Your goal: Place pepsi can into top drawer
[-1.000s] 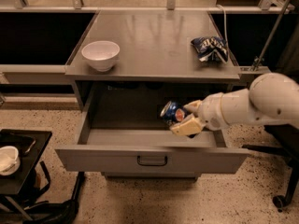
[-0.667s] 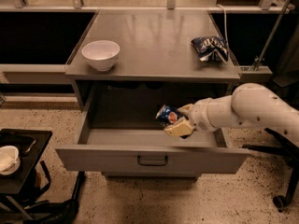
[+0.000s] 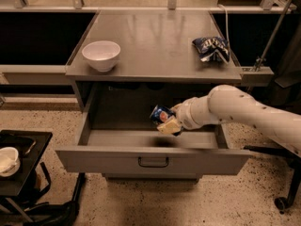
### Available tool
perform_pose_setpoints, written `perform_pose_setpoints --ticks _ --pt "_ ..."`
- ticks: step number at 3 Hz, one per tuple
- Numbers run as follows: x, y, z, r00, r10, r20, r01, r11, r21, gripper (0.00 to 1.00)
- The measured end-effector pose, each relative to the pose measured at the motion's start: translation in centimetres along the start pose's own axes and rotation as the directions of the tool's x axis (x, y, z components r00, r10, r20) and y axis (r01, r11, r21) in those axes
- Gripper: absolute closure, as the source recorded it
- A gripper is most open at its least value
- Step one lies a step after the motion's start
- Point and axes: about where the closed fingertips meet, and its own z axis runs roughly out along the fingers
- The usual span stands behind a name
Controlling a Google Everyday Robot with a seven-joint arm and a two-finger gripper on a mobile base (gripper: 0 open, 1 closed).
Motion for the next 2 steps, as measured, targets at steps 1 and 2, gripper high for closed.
perform_pose_setpoints --ticks 1,2 --pt "1.4 0.2 1.2 0.996 -0.027 -0.079 0.026 0.9996 -0.008 1.00" --pt "3.6 1.1 2.0 0.985 -0.049 -0.163 0.043 0.9984 -0.037 1.00"
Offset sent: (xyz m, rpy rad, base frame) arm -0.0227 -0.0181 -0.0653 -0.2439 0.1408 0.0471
